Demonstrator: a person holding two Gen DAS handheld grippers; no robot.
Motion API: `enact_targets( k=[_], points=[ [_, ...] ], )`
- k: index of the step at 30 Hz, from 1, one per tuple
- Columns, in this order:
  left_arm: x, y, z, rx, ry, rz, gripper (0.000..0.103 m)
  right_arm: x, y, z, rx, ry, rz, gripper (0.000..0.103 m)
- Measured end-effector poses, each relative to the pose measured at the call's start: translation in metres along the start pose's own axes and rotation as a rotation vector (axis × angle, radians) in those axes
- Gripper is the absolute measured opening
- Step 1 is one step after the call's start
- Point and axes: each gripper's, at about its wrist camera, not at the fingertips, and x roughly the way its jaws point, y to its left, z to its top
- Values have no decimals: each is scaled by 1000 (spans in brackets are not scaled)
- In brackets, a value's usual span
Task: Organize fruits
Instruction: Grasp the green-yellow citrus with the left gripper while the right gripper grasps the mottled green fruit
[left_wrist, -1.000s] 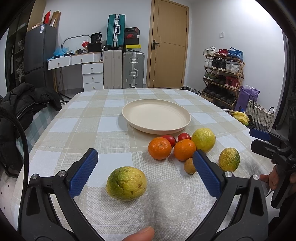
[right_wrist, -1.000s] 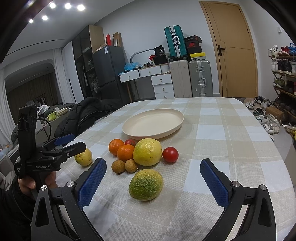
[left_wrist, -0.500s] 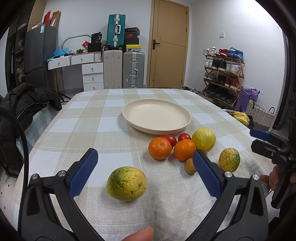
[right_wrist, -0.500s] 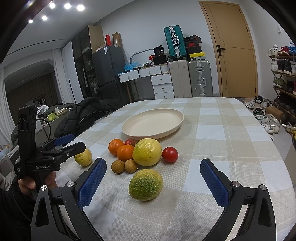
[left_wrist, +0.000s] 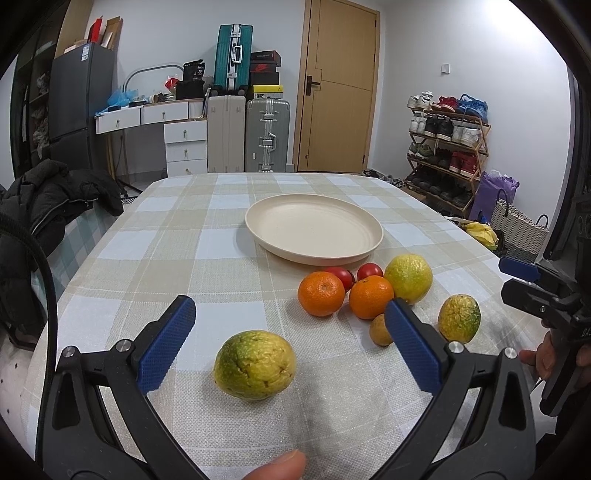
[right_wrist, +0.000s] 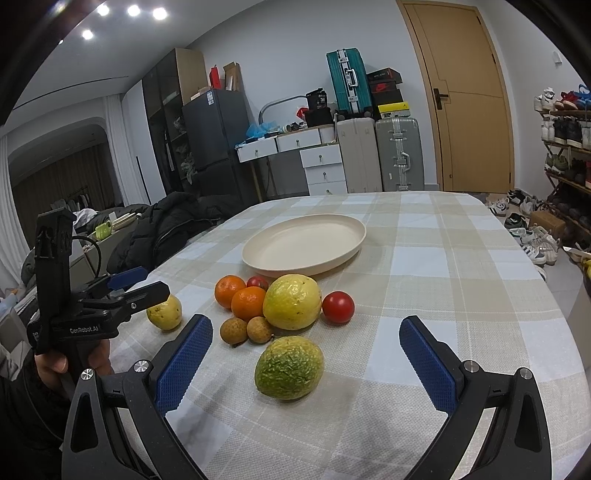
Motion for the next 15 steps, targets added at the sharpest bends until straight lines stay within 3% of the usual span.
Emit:
enact_targets(
  k=[10,15],
  points=[
    [11,4,1,20,77,13,102,9,-5,3,43,82,-54,103],
    [15,8,1,8,122,22,102,18,-8,-1,60,146,-40,103]
  ],
)
